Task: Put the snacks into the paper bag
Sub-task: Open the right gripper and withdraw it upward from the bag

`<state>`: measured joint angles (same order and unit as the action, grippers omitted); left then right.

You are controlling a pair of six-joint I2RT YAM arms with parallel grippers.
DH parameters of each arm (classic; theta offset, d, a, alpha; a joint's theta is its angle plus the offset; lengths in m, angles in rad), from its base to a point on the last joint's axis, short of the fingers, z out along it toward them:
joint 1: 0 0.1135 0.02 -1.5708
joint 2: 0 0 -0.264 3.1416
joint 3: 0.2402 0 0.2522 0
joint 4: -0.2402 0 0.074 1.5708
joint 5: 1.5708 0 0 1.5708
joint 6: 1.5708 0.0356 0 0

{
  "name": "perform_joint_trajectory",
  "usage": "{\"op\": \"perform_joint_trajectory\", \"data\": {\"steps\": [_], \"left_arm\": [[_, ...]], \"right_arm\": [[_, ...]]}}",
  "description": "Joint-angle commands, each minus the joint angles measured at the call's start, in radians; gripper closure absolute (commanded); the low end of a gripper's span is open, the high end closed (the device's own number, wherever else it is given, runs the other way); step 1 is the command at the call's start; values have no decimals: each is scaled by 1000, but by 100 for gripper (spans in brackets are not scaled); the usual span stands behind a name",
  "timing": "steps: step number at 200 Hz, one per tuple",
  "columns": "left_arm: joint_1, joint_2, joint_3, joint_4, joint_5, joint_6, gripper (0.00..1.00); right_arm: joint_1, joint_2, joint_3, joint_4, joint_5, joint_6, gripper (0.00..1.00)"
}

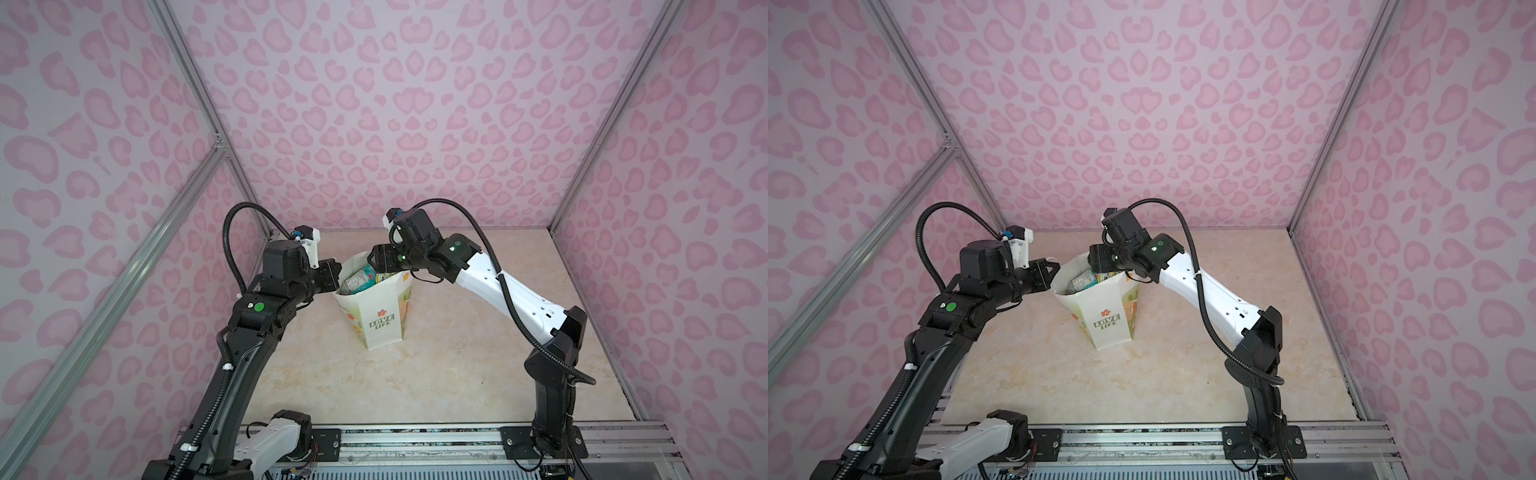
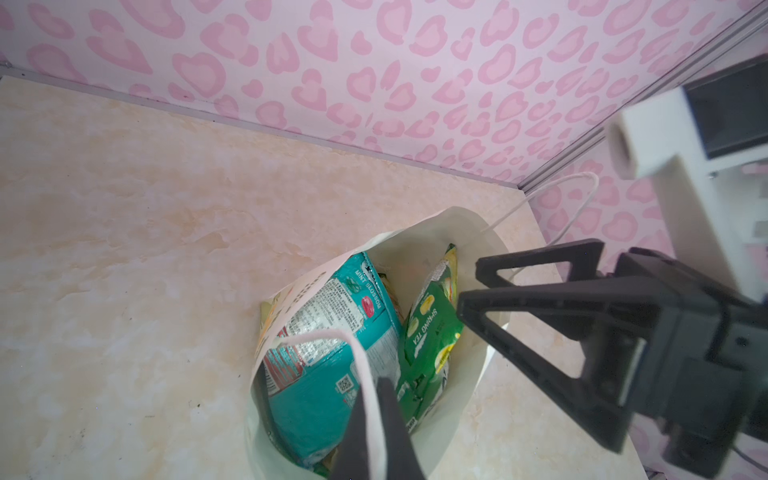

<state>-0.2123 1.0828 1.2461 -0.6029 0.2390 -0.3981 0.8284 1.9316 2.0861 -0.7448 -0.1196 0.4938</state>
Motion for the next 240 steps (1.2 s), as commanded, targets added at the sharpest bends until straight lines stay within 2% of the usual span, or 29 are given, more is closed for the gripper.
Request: {"op": "perform_joint_trajectory", "data": {"steps": [1, 48, 87, 156, 180, 200, 240], "left_arm": [[1, -3, -1, 29, 6, 7, 96], [0, -6, -2, 32, 16, 5, 96], [0, -6, -2, 30, 10, 8, 95], [0, -6, -1, 29, 2, 10, 96], [0, -7, 0, 29, 3, 10, 95], [0, -9, -2, 29, 0, 11, 95], [0, -6, -2, 29, 0, 10, 95]], "right_arm": [[2, -15, 8, -36, 41, -68, 22], [0, 38, 70, -76, 38, -89, 10], [-3, 130, 151, -104, -3, -82, 6], [27, 196, 150, -59, -147, 26, 5], [51, 158, 57, 38, -170, 80, 5], [34, 172, 24, 81, -235, 126, 5], [17, 168, 113, 4, -187, 62, 6]]}}
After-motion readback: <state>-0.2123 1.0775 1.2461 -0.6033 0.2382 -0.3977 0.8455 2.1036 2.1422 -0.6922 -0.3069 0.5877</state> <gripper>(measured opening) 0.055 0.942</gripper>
